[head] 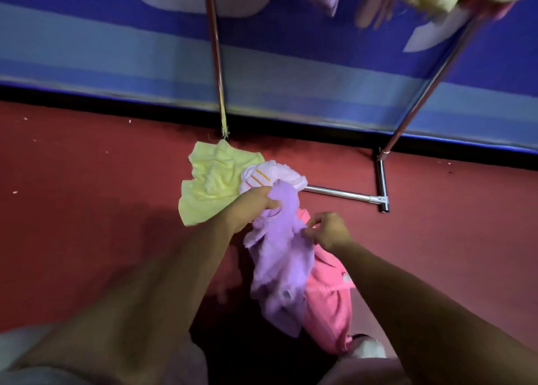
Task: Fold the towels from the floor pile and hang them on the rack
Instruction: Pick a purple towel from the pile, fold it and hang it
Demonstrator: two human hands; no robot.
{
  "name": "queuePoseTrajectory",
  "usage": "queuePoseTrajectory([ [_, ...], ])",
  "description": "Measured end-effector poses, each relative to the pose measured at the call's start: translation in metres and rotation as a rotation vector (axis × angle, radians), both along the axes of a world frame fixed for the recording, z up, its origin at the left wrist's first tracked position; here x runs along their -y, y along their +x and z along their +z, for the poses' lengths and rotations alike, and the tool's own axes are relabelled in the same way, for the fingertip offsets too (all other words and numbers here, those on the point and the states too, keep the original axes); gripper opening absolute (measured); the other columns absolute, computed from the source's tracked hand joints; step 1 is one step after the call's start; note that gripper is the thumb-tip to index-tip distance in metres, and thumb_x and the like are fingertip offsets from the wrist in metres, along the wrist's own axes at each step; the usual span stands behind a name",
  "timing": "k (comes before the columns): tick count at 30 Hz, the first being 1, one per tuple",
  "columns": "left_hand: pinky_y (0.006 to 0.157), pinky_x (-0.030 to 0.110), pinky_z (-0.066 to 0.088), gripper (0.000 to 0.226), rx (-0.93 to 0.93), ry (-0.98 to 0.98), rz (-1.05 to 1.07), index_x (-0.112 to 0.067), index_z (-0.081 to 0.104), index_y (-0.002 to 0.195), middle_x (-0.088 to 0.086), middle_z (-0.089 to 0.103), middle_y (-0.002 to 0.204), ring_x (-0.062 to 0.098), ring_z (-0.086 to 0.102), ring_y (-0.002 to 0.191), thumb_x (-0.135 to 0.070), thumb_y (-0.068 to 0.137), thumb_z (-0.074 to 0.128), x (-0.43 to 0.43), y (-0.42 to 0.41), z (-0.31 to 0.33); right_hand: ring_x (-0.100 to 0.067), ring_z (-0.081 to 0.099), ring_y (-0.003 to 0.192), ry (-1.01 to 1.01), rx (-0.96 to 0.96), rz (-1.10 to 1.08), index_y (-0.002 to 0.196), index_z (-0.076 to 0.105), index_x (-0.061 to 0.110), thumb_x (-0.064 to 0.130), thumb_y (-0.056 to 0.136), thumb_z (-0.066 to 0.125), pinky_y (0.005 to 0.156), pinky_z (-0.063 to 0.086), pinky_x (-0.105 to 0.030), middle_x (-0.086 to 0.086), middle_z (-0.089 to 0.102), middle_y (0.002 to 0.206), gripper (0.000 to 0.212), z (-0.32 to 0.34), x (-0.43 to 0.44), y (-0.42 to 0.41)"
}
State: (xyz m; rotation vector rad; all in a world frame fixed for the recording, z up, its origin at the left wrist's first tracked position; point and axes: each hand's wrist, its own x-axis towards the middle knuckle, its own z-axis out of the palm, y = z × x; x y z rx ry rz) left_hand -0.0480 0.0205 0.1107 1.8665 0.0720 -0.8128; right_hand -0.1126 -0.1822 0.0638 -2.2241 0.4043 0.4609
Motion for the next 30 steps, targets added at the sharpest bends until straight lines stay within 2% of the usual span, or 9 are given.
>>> queuePoseTrajectory([
  [2, 0.068, 0.031, 0.05, 0.024, 0.104, -0.017, 0.016, -0.014, 0.069, 0.096, 0.003, 0.068, 0.086, 0.022, 0.062, 0.079, -0.025, 0.075, 0.067, 0.0, -0.008, 0.042, -0.003, 0.041, 0.04, 0.079, 0.061, -0.025, 0.061, 0.063, 0.011, 0.001, 0.075, 0.076, 0.043, 0.033, -0.02, 0.001, 0.054, 0.047, 0.022, 0.04, 0.005, -0.006],
  [5, 0.071, 0.023, 0.049, 0.015, 0.244, -0.075, 0.026, -0.019, 0.072, 0.093, -0.003, 0.07, 0.087, 0.01, 0.062, 0.081, -0.012, 0.083, 0.064, 0.0, -0.02, 0.106, 0.0, 0.039, 0.033, 0.184, 0.193, -0.035, 0.069, 0.063, 0.002, -0.005, 0.08, 0.071, 0.039, 0.03, -0.013, -0.001, 0.052, 0.046, 0.015, 0.105, 0.001, -0.014],
  [9, 0.082, 0.04, 0.055, 0.03, 0.38, -0.179, 0.135, -0.015, 0.071, 0.1, 0.01, 0.074, 0.097, 0.016, 0.063, 0.084, -0.023, 0.072, 0.064, -0.001, -0.043, 0.173, -0.01, 0.051, 0.048, 0.281, 0.341, -0.051, 0.071, 0.063, 0.005, -0.002, 0.08, 0.071, 0.051, 0.043, -0.025, -0.003, 0.058, 0.054, 0.014, 0.178, -0.013, -0.023],
  [11, 0.083, 0.044, 0.057, 0.026, 0.373, -0.27, 0.206, -0.015, 0.069, 0.106, 0.012, 0.073, 0.1, 0.02, 0.064, 0.088, -0.016, 0.08, 0.065, -0.003, -0.059, 0.193, -0.015, 0.055, 0.056, 0.33, 0.383, -0.075, 0.076, 0.065, 0.005, -0.001, 0.08, 0.069, 0.057, 0.048, -0.03, -0.006, 0.062, 0.061, 0.008, 0.205, -0.022, -0.03],
  [16, 0.084, 0.049, 0.06, 0.023, 0.327, -0.466, 0.362, -0.009, 0.063, 0.116, 0.015, 0.069, 0.117, 0.025, 0.069, 0.1, -0.002, 0.096, 0.057, -0.014, -0.089, 0.204, -0.009, 0.06, 0.062, 0.554, 0.466, -0.07, 0.094, 0.067, -0.004, 0.008, 0.088, 0.07, 0.061, 0.051, -0.024, 0.0, 0.066, 0.069, 0.014, 0.241, -0.046, -0.065],
  [19, 0.081, 0.05, 0.06, 0.016, 0.327, -0.469, 0.378, -0.002, 0.061, 0.112, 0.022, 0.069, 0.112, 0.031, 0.07, 0.096, -0.002, 0.097, 0.054, -0.019, -0.088, 0.205, -0.012, 0.062, 0.068, 0.4, 0.495, 0.033, 0.093, 0.068, 0.004, 0.022, 0.083, 0.079, 0.066, 0.055, -0.034, -0.01, 0.072, 0.08, 0.024, 0.241, -0.057, -0.068],
  [22, 0.082, 0.047, 0.059, 0.016, 0.304, -0.522, 0.354, -0.003, 0.062, 0.111, 0.021, 0.072, 0.107, 0.032, 0.072, 0.095, -0.004, 0.099, 0.052, -0.025, -0.091, 0.212, -0.013, 0.058, 0.066, 0.325, 0.561, 0.019, 0.081, 0.068, 0.004, 0.012, 0.081, 0.075, 0.069, 0.055, -0.042, -0.012, 0.071, 0.076, 0.01, 0.24, -0.065, -0.06],
  [26, 0.068, 0.029, 0.058, 0.011, 0.406, -0.44, 0.339, -0.001, 0.067, 0.101, 0.012, 0.071, 0.093, 0.017, 0.07, 0.08, -0.004, 0.097, 0.056, -0.036, -0.091, 0.216, -0.011, 0.055, 0.059, 0.429, 0.536, -0.06, 0.067, 0.069, 0.01, 0.0, 0.084, 0.066, 0.06, 0.049, -0.028, -0.001, 0.062, 0.061, 0.019, 0.245, -0.066, -0.055],
  [30, 0.067, 0.026, 0.042, 0.02, 0.667, -0.106, 0.224, 0.0, 0.06, 0.073, 0.004, 0.055, 0.072, 0.011, 0.049, 0.067, -0.011, 0.087, 0.069, -0.052, -0.081, 0.212, -0.015, 0.055, 0.064, 0.56, 0.547, -0.116, 0.065, 0.071, 0.016, -0.001, 0.087, 0.064, 0.067, 0.05, -0.032, -0.004, 0.062, 0.065, 0.029, 0.251, -0.066, -0.048],
])
